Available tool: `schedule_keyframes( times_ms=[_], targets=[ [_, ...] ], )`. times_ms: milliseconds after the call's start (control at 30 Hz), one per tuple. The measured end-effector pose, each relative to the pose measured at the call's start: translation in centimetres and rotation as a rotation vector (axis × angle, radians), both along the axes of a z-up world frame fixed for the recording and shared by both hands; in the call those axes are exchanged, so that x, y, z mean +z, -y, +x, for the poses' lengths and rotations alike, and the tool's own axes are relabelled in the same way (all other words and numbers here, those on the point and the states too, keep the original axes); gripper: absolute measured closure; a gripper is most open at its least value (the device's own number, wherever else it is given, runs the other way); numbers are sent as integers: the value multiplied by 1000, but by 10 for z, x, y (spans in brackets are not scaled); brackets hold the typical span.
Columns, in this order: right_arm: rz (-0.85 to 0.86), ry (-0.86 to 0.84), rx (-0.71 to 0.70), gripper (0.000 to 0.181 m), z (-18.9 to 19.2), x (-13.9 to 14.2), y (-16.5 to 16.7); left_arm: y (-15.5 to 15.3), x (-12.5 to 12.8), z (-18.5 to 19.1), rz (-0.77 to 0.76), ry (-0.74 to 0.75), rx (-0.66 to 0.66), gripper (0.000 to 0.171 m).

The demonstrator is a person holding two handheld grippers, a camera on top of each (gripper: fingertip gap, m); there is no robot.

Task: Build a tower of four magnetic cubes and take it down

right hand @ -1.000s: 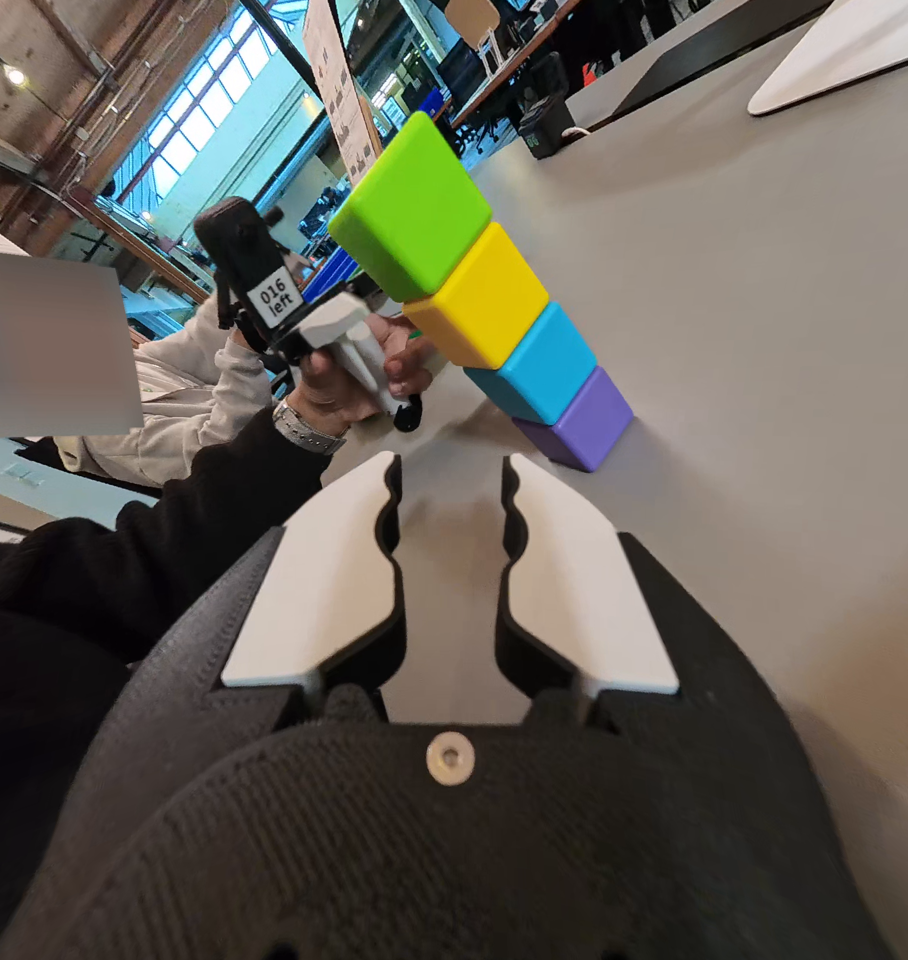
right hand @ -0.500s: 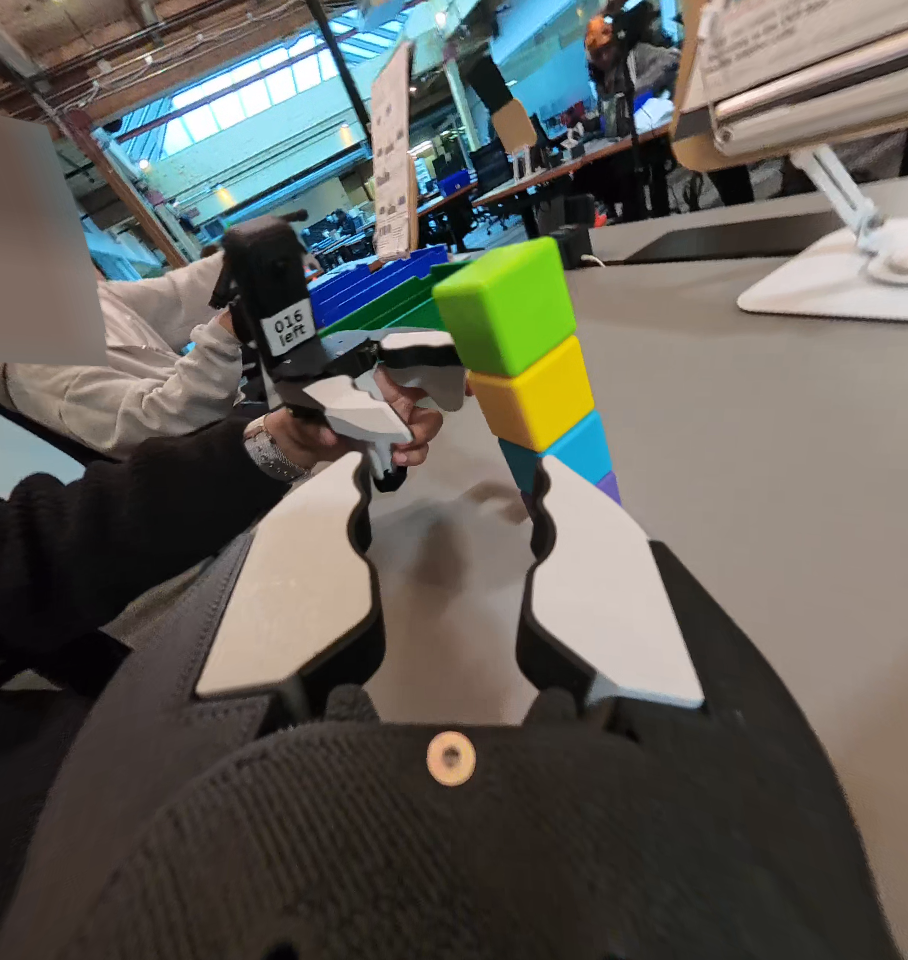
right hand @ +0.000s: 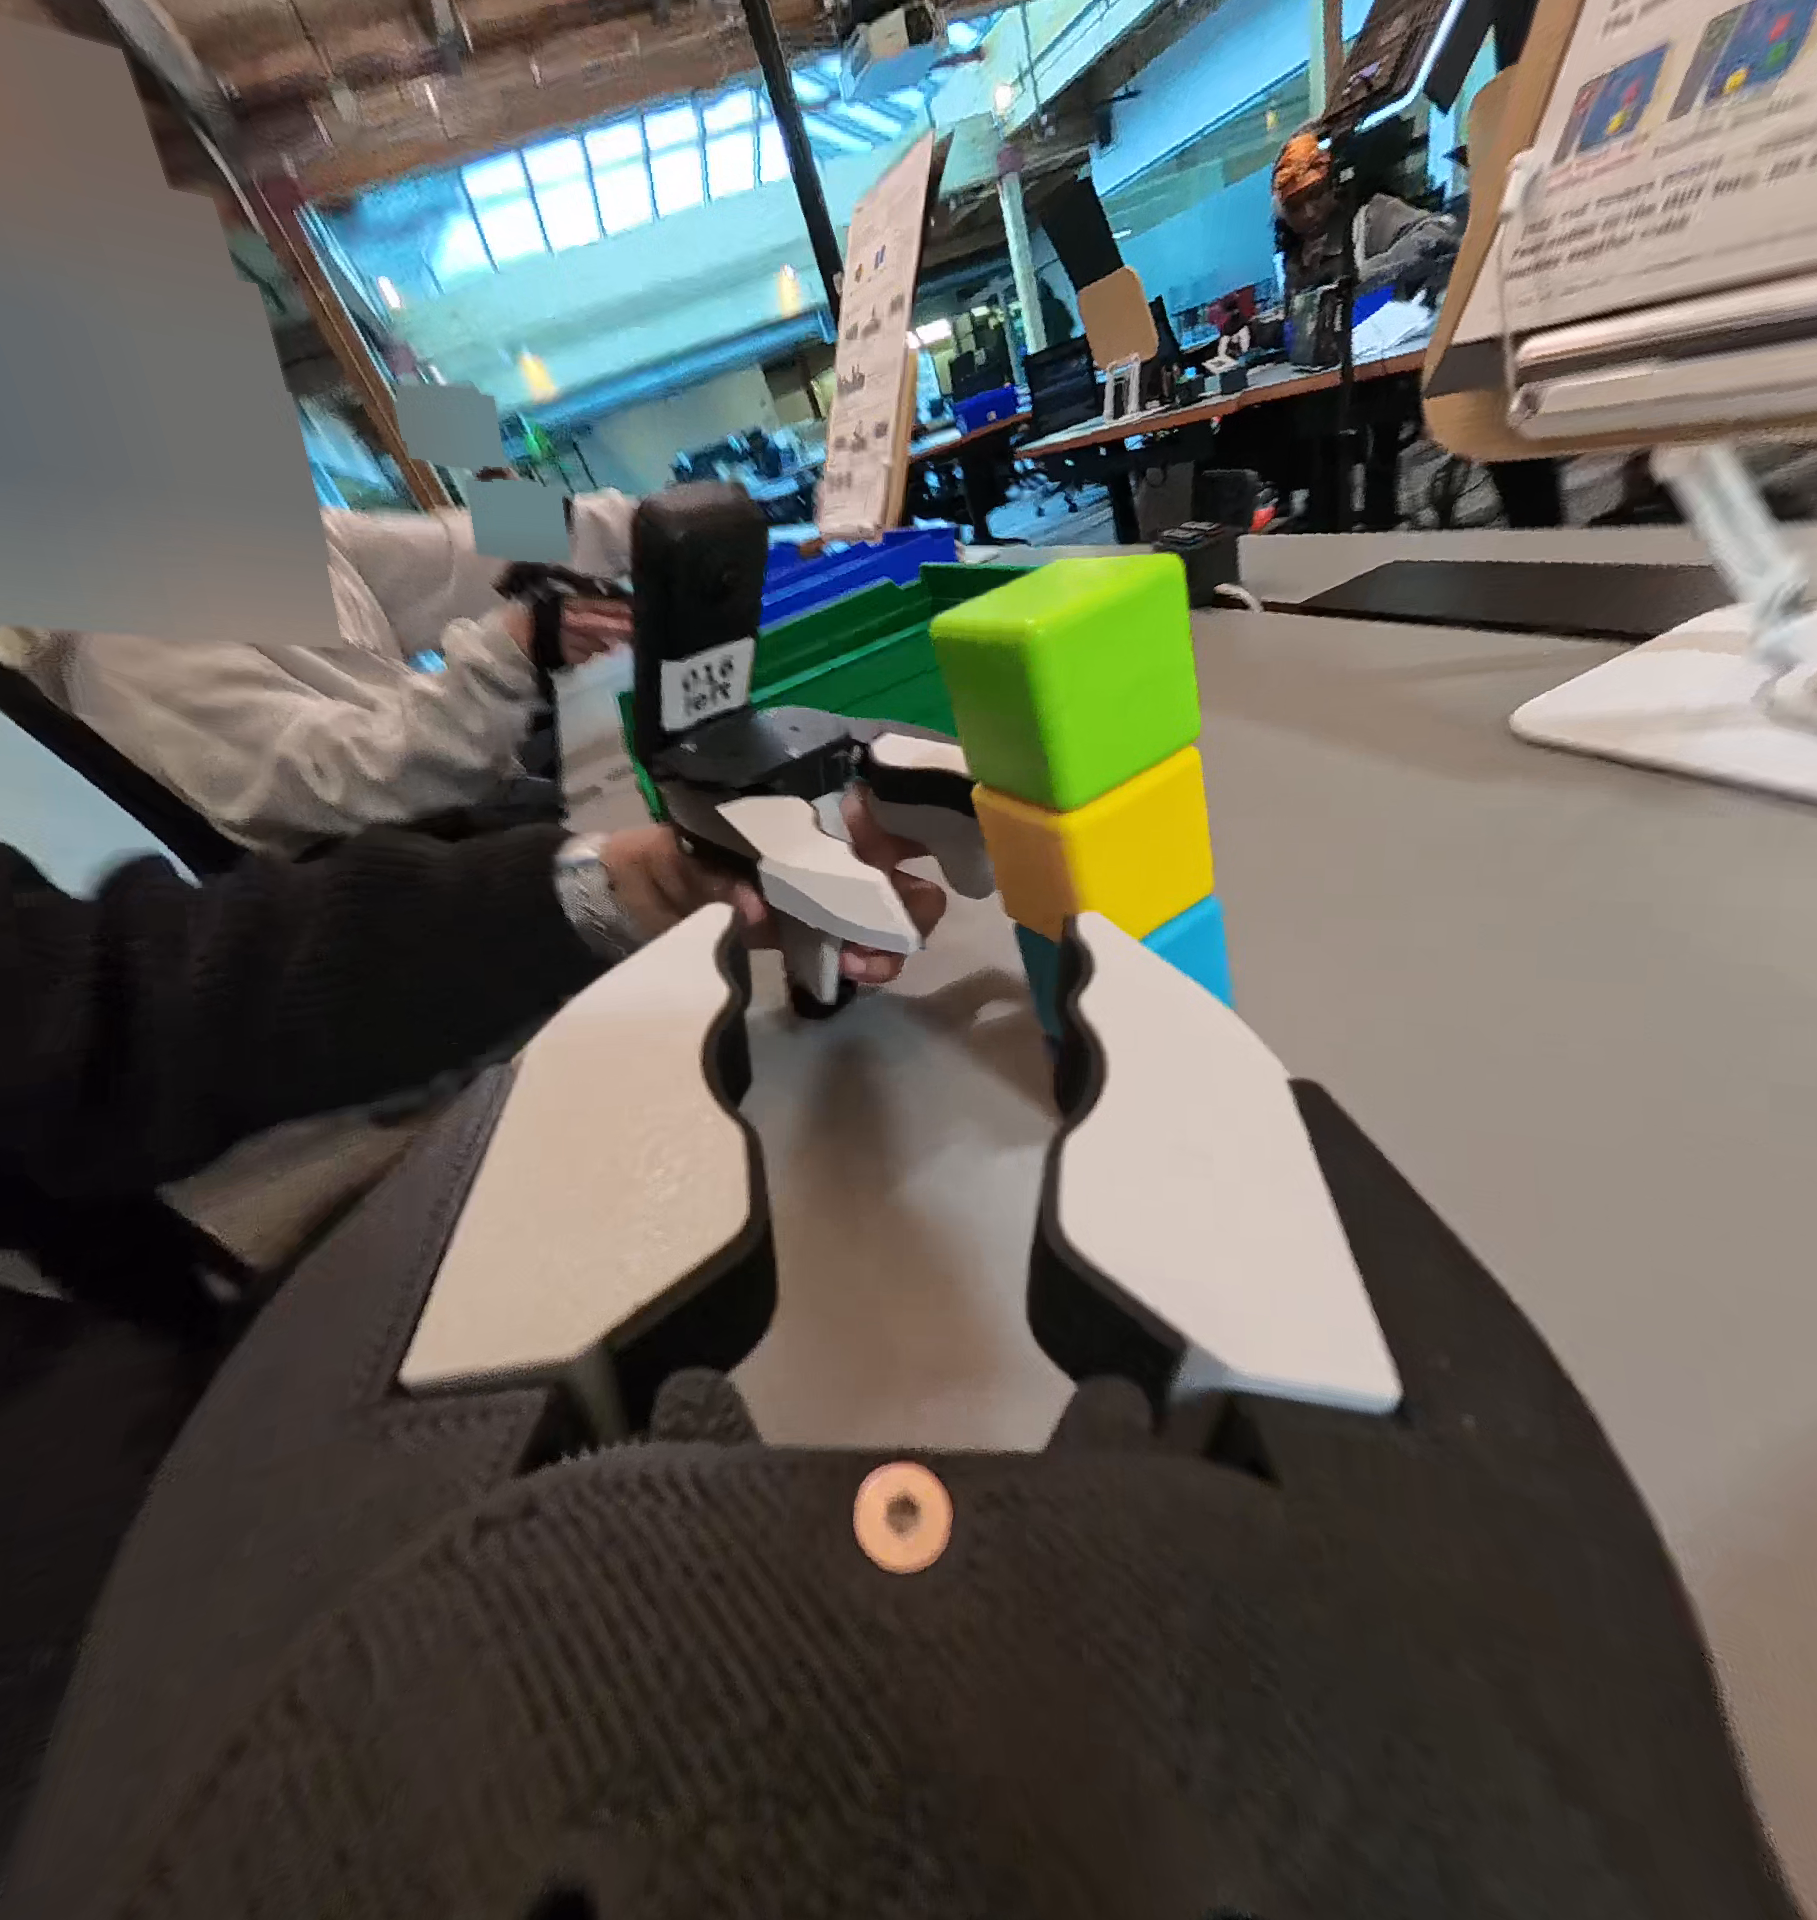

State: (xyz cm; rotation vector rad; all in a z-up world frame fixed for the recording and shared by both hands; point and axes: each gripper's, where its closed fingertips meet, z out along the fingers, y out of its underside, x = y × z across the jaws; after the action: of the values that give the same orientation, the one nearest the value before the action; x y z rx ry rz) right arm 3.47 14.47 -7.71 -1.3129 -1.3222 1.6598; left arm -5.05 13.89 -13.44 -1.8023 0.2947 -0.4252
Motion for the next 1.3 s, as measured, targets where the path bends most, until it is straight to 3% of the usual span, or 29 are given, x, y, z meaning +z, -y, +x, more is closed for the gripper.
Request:
schedule_keyframes(
  times_ms=[100, 200, 467, 767, 900, 967, 1167, 1300],
  targets=[
    [213, -23, -25, 120, -12, -3, -3, -7, 3, 4, 16, 25, -19, 87],
    [270, -66, -5, 113, -18, 0, 0, -14, 3, 7, 21, 29, -41, 87],
    [187, -97, -62, 119, -18, 6, -28, -28, 9, 13, 66, 9, -41, 87],
    [150, -86, -72, 121, 0, 4, -21, -39, 16, 25, 101, -29, -67, 87],
    [172, -38, -62, 126, 5, -4, -15, -41, 11, 33, 76, -43, -105, 102],
    [183, -34, -61, 127, 9, -4, -13, -42, 11, 31, 88, -54, -96, 117],
    [153, -54, -79, 131, 18, 3, -20, -34, 9, 40, 54, -51, -174, 117],
    [92, -90, -39, 126, 22, 10, -20, -20, 9, 66, 45, -47, -319, 116]
  ],
)
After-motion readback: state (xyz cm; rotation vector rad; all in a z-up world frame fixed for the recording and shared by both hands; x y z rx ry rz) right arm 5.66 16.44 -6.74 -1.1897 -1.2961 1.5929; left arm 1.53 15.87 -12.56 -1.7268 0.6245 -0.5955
